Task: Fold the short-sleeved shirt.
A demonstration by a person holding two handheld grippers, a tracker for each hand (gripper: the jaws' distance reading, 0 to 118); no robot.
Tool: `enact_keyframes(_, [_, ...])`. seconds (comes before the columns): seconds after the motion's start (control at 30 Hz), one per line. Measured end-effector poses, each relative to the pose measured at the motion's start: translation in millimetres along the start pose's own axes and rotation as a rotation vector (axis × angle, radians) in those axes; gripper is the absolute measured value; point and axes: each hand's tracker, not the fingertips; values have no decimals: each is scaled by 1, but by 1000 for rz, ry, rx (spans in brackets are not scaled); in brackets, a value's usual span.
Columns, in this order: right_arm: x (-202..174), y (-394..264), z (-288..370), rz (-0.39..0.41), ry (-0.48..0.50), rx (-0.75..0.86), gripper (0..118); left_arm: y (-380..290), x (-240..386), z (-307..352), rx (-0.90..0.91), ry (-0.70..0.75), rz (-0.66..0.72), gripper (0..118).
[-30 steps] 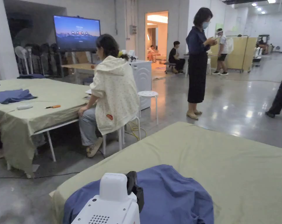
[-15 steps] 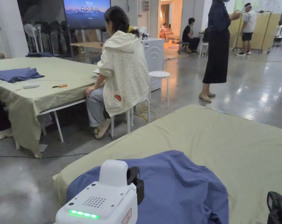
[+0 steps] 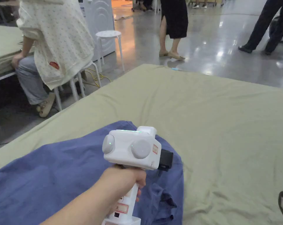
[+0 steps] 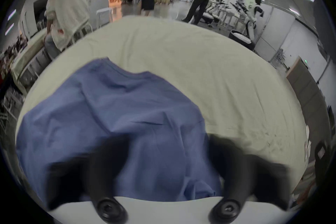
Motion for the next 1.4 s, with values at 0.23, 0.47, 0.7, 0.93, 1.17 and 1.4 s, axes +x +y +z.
enact_keyframes(0.23, [21, -4, 1, -8, -15, -6, 0, -4, -5, -41, -89, 165, -12, 95])
enact_keyframes(0.47, [41, 6, 20, -3, -43, 18, 0, -15, 0, -19, 27, 146, -53, 0])
enact_keyframes(0.7, [68, 32, 66, -32, -91, 88, 0, 1, 48, 84, 237, 19, -83, 0])
enact_keyframes(0.93, [103, 56, 138, -72, -175, 159, 0, 1, 189, 176, 326, -254, -310, 0])
enact_keyframes(1.17, [155, 62, 232, -84, -348, 219, 0, -34, 393, 158, 183, -479, -500, 0])
enact_keyframes(1.4, [211, 48, 308, -126, -530, 212, 0, -129, 566, 97, -43, -625, -641, 0])
